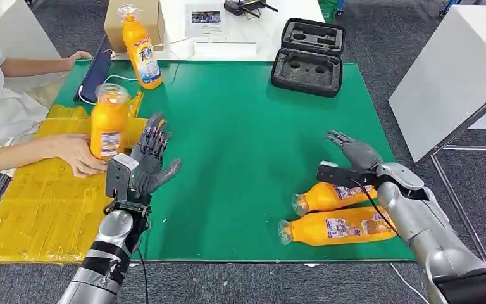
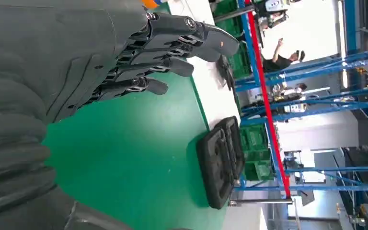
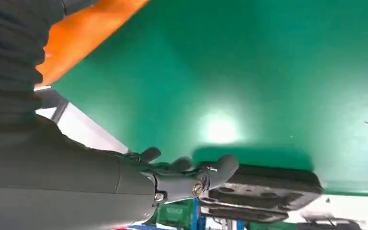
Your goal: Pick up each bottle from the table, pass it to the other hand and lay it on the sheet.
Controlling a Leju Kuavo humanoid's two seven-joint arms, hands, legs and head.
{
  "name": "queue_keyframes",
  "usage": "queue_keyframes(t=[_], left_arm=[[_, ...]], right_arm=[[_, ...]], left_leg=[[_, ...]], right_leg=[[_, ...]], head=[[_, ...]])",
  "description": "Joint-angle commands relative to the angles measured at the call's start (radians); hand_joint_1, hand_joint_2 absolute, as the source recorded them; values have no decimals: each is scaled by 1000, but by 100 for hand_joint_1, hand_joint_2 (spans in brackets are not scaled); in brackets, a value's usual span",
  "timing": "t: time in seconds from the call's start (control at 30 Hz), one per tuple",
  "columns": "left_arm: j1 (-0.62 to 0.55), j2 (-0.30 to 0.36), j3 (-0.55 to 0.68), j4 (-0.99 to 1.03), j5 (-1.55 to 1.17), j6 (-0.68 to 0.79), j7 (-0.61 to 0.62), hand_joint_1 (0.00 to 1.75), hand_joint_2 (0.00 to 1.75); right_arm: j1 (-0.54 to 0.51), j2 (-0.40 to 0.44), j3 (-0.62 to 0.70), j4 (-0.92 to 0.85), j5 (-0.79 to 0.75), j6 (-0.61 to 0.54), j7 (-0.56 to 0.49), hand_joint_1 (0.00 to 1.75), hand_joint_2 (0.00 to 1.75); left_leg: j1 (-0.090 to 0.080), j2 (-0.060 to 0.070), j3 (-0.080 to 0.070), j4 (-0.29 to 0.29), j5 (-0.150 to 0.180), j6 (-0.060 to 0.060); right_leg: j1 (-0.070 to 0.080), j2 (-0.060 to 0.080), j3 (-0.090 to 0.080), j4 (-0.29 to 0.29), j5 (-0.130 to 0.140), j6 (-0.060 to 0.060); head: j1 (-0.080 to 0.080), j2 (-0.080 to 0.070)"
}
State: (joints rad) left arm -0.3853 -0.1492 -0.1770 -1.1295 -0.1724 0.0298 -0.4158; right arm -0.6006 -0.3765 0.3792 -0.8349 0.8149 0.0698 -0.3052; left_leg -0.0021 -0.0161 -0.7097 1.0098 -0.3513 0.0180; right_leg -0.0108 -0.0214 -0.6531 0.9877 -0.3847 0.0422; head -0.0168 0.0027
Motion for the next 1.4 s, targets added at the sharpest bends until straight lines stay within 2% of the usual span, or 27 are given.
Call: queue_keyframes(t=[0.03, 0.07, 0.13, 0.17, 0.27, 0.33, 0.4, 0.43, 0.47, 0.53, 0.57, 0.67, 0.73, 0.8, 0.83, 0.87, 0.9, 0.93, 0.97, 1.13, 1.17, 1.2, 1.23, 1.27, 1.3, 1.33, 1.4], left_arm=[[-44, -4, 40, 89, -4, 0, -1, 0, 175], [-43, -5, 42, 87, -6, 3, -1, 0, 175], [-41, -7, 51, 89, -11, 6, 1, 0, 175], [-40, -8, 54, 90, -11, 6, 1, 0, 175], [-39, -7, 66, 92, -15, 12, 1, 0, 175], [-37, -9, 74, 93, -22, 17, 2, 0, 175], [-35, -12, 81, 97, -24, 20, 3, 0, 175], [-36, -13, 87, 103, -24, 19, 3, 0, 175], [-36, -14, 93, 108, -25, 21, 4, 0, 175], [-37, -14, 107, 116, -27, 21, 2, 0, 175], [-37, -14, 113, 117, -28, 23, 1, 0, 175], [-36, -12, 125, 118, -27, 19, -1, 0, 175], [-36, -10, 133, 120, -28, 20, -4, 0, 175], [-36, -9, 138, 123, -28, 20, -5, 0, 175], [-38, -8, 144, 128, -28, 19, -5, 0, 175], [-40, -7, 147, 132, -27, 20, -6, 0, 175], [-41, -6, 150, 135, -27, 20, -6, 0, 175], [-43, -6, 152, 138, -26, 20, -7, 0, 175], [-43, -6, 153, 140, -26, 20, -7, 0, 175], [-53, -6, 162, 155, -22, 22, -12, 0, 175], [-54, -6, 163, 156, -22, 22, -12, 0, 175], [-54, -6, 163, 156, -22, 22, -12, 0, 175], [-54, -6, 163, 156, -22, 22, -12, 0, 175], [-54, -6, 163, 156, -22, 22, -12, 0, 175], [-55, -6, 164, 158, -22, 22, -13, 0, 175], [-55, -6, 165, 158, -21, 22, -14, 0, 175], [-55, -5, 166, 159, -20, 21, -15, 0, 175]], right_arm=[[47, 10, -1, -146, -15, -18, 18, 0, 175], [55, 9, -1, -159, -15, -19, 18, 0, 175], [73, 23, -4, -188, -8, -41, 21, 0, 175], [81, 25, -3, -198, -8, -42, 21, 0, 175], [110, 30, 5, -238, -7, -44, 23, 0, 175], [119, 28, 15, -255, 13, -57, 39, 0, 175], [125, 38, 17, -263, 23, -69, 46, 0, 175], [129, 38, 17, -272, 23, -67, 46, 0, 175], [133, 34, 20, -283, 23, -67, 46, 0, 175], [145, 18, 29, -311, 15, -52, 36, 0, 175], [152, 10, 33, -323, 9, -41, 30, 0, 175], [170, -7, 34, -345, -11, -20, 19, 0, 175], [186, -20, 42, -355, -15, -11, 15, 0, 175], [198, -34, 49, -363, -16, -5, 13, 0, 175], [206, -48, 52, -370, -20, 0, 13, 0, 175], [209, -52, 49, -373, -27, 4, 12, 0, 175], [210, -60, 47, -376, -34, 10, 10, 0, 175], [211, -65, 44, -378, -37, 12, 10, 0, 175], [212, -69, 41, -379, -43, 16, 8, 0, 175], [222, -109, 19, -403, -89, 51, -9, 0, 175], [221, -112, 17, -404, -91, 54, -10, 0, 175], [221, -112, 17, -404, -91, 54, -10, 0, 175], [221, -112, 17, -404, -91, 54, -10, 0, 175], [221, -109, 18, -405, -90, 53, -10, 0, 175], [222, -111, 16, -405, -91, 54, -8, 0, 175], [224, -115, 12, -404, -93, 55, -4, 0, 175], [223, -125, -1, -391, -89, 55, 14, 0, 175]], left_leg=[[0, 3, 11, 0, -5, -1], [0, 3, 16, 1, -8, -2], [0, 1, 8, -1, -3, -1], [0, 2, 14, 0, -7, -1], [0, 2, 9, -1, -4, -1], [1, 3, 16, 0, -8, -2], [0, 2, 9, -1, -4, -1], [0, 3, 15, 0, -7, -2], [0, 4, 16, 1, -8, -2], [0, 2, 8, -1, -3, -1], [0, 3, 14, 0, -7, -2], [0, 1, 9, -1, -4, -1], [0, 2, 17, 0, -8, -2], [0, 1, 8, -1, -4, -1], [0, 1, 16, 0, -8, -2], [0, 1, 11, -1, -5, -1], [0, 1, 14, 0, -7, -2], [0, 1, 10, -1, -4, -1], [0, 2, 16, 1, -8, -2], [0, 0, 11, 0, -5, -1], [0, 1, 15, 1, -8, -2], [0, 1, 10, 0, -5, -1], [0, 2, 16, 1, -8, -2], [0, 2, 11, 0, -6, -1], [0, 2, 16, 1, -8, -2], [0, 2, 9, -1, -5, -1], [0, 2, 16, 1, -8, -2]], right_leg=[[0, 3, 11, -1, -4, -1], [0, 4, 16, 0, -7, -2], [0, 1, 8, -2, -3, -1], [0, 2, 14, -1, -6, -2], [0, 3, 9, -2, -3, -1], [0, 3, 16, -1, -7, -2], [0, 3, 9, -2, -3, -1], [0, 4, 15, -1, -6, -2], [0, 5, 16, -1, -7, -2], [0, 2, 8, -2, -3, -1], [0, 3, 14, -1, -6, -2], [0, 1, 9, -1, -4, -1], [0, 3, 17, -1, -8, -2], [0, 1, 8, -2, -3, -1], [0, 2, 17, -1, -7, -2], [0, 1, 11, -2, -5, -1], [0, 1, 15, -1, -7, -2], [0, 1, 10, -1, -4, -1], [0, 2, 16, 0, -8, -2], [0, 1, 11, 0, -5, -1], [0, 1, 16, 0, -8, -2], [0, 1, 10, -1, -5, -1], [0, 2, 16, 0, -8, -2], [0, 2, 12, -1, -5, -1], [0, 3, 16, 0, -7, -2], [0, 2, 9, -1, -4, -1], [0, 2, 17, 0, -8, -2]], head=[[0, 0], [0, 0], [0, 0], [0, 0], [0, 0], [0, 0], [0, 0], [0, 0], [0, 0], [0, 0], [0, 0], [0, 0], [0, 0], [0, 0], [0, 0], [0, 0], [0, 0], [0, 0], [0, 0], [0, 0], [0, 0], [0, 0], [0, 0], [0, 0], [0, 0], [0, 0], [0, 0]])
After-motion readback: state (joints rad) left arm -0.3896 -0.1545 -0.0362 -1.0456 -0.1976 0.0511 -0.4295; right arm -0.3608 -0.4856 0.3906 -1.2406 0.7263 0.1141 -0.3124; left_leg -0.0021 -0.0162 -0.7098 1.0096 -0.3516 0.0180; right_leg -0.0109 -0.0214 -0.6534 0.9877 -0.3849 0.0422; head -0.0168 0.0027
